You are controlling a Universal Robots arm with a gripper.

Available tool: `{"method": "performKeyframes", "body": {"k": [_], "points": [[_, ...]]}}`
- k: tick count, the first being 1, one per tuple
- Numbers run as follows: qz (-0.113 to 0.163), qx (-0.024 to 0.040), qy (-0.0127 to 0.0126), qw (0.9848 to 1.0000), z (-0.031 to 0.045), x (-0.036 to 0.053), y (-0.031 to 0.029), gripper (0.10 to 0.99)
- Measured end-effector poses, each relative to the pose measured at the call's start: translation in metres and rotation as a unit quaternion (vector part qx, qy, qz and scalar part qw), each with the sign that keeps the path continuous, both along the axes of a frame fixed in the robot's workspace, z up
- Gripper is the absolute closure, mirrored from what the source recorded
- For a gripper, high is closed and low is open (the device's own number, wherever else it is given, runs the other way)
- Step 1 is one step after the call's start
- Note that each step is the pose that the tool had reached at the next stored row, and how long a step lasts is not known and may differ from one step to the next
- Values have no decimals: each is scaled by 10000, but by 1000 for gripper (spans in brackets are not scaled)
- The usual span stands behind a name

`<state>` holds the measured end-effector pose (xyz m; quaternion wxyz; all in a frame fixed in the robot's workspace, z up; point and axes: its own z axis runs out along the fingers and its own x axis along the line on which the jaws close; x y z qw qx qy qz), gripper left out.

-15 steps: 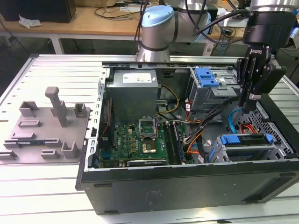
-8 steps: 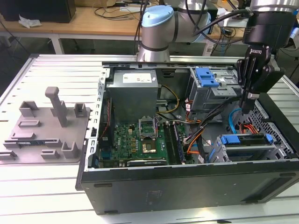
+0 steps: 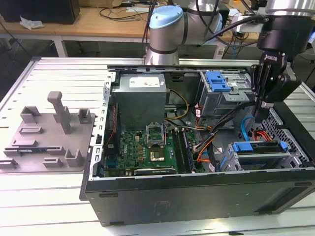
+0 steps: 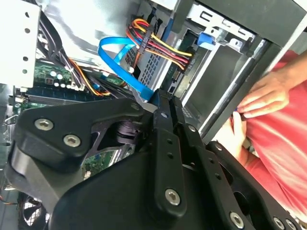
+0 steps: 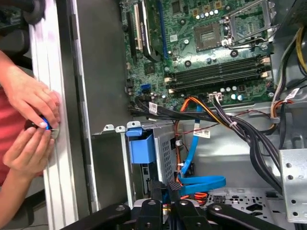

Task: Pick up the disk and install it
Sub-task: 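Insert the second disk wire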

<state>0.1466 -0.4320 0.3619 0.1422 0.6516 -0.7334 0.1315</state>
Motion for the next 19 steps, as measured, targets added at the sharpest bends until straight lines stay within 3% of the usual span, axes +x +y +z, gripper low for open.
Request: {"method": "performKeyframes", "body": {"k": [2, 6, 9, 12, 15, 18, 19], "points": [[0, 126, -16, 9999, 17, 0, -50, 925], [0, 272, -28, 9996, 33, -1, -112, 925], [-1, 461, -40, 9989, 38, -1, -168, 925], [-1, 552, -42, 9985, 42, -1, -259, 925], [-2, 830, -46, 9965, 43, -1, -403, 925], [-3, 1043, -53, 9945, 43, -2, -468, 925], [-2, 1167, -59, 9931, 43, -2, -501, 925]]}}
